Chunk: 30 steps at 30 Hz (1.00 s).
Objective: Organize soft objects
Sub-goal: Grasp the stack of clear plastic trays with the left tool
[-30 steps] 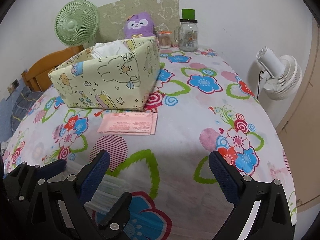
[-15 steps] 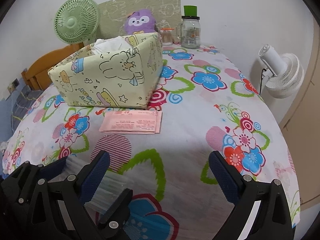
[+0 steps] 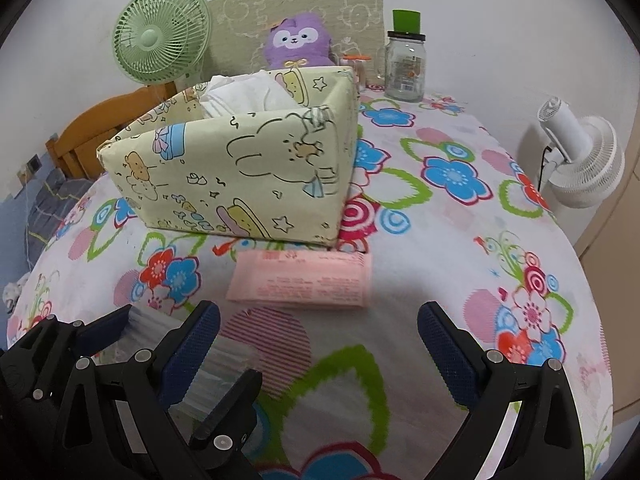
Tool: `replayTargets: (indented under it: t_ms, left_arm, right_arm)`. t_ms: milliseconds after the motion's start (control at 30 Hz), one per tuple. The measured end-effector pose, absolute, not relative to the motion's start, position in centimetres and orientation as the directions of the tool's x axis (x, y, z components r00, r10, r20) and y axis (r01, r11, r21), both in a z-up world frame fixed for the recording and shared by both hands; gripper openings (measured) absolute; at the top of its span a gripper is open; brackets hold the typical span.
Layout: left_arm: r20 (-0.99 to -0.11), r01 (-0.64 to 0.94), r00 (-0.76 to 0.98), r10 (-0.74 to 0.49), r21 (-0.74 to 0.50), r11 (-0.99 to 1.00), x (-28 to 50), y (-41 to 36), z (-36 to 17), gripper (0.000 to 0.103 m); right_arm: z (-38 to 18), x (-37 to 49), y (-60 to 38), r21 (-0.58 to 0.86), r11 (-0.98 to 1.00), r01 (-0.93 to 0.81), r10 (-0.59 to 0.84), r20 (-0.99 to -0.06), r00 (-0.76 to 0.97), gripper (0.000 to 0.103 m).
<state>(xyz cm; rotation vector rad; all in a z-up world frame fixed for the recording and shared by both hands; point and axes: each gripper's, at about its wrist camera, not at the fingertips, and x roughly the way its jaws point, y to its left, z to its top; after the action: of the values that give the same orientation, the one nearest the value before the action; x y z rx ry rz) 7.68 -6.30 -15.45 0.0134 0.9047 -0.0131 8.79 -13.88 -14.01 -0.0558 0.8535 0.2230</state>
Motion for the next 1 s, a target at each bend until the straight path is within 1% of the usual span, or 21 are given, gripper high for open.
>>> replayTargets:
  t_ms: [267, 400, 467, 567, 667, 1000]
  left_arm:
    - [-0.794, 0.037, 0.608, -0.019, 0.005, 0.999, 9.1, -5.1, -15.7, 0.093]
    - [-0.801, 0.039, 0.599, -0.028, -0.006, 0.999, 9.6, -4.8, -16.0, 0.093]
    - [-0.801, 0.041, 0.598, -0.031, -0.008, 0.999, 9.7, -4.8, -16.0, 0.093]
    - [-0.801, 0.049, 0.597, -0.04, -0.013, 0.999, 10.0, -4.9, -16.0, 0.093]
    - [-0.804, 0.059, 0.593, -0.042, -0.008, 0.998, 10.2, -5.1, -16.0, 0.093]
    - [-0.815, 0.069, 0.579, -0.038, 0.002, 0.998, 11.1, -5.8, -16.0, 0.093]
  right_arm:
    - [-14.6, 10.2, -12.9, 0.028, 0.978, -0.209, 0.155, -0.768, 0.621, 0.1]
    - [-14.5, 11.0, -13.0, 0.043, 0.972, -0.232, 0.179, -0.778, 0.602, 0.1]
    - [-14.4, 11.4, -13.1, 0.028, 0.969, -0.245, 0.174, -0.78, 0.601, 0.1]
    - [-14.2, 11.9, -13.0, 0.003, 0.96, -0.28, 0.177, -0.779, 0.601, 0.1]
    - [-14.2, 12.5, -13.3, 0.041, 0.945, -0.324, 0.231, -0.787, 0.572, 0.1]
    - [-14.2, 13.4, -12.1, -0.058, 0.88, -0.472, 0.256, -0.778, 0.574, 0.1]
